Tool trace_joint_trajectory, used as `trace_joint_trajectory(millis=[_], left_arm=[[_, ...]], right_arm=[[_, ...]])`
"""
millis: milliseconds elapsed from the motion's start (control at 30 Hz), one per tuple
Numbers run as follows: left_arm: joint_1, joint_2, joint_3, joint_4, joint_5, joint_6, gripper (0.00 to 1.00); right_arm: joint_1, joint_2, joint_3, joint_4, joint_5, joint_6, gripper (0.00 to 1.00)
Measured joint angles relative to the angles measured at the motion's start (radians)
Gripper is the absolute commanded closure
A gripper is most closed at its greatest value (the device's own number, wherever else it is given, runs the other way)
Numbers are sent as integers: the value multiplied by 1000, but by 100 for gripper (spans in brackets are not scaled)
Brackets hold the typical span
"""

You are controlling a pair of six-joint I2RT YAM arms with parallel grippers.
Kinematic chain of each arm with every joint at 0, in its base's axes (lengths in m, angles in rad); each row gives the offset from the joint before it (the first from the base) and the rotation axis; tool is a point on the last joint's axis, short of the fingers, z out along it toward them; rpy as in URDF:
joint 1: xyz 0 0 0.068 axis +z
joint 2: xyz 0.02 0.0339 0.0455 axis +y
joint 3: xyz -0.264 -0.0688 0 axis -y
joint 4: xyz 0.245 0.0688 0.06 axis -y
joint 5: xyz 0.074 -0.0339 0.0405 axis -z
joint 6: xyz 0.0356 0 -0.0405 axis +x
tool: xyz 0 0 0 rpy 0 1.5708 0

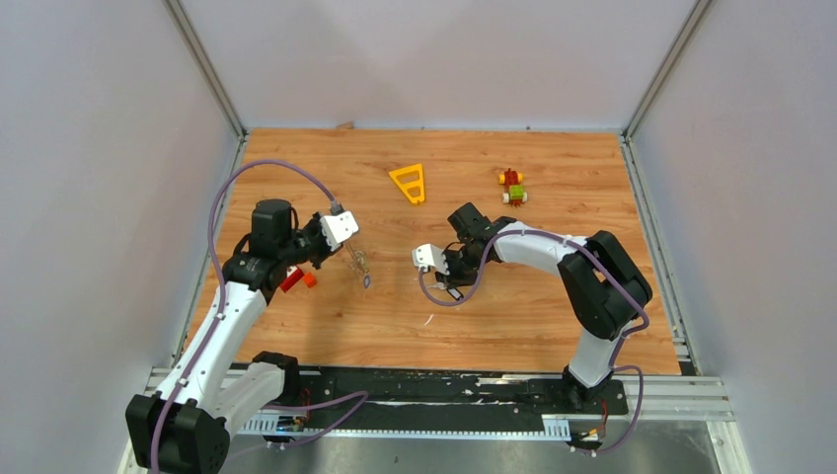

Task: Put the keys on the keyring
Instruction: Pick up the key from the center of the board.

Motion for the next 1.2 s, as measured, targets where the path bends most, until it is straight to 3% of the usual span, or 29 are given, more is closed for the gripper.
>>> trace_joint_trajectory(millis=[167,533,733,1000,1200], left_arm=[[0,0,0,0,0,0,100],[0,0,-14,0,8,0,100],[-13,5,-31,25,63,-4,100],[-161,58,-52,154,125,-42,100],[-280,116,-52,254,124,-86,100]], right_arm=[[0,0,2,1,0,1,100],[0,-12,3,22,-1,35,100],[-1,-116,-10,23,-37,83,100],[-1,-328,-2,-2,-140,181,100],[-1,-351,65,-39,-217,297,100]])
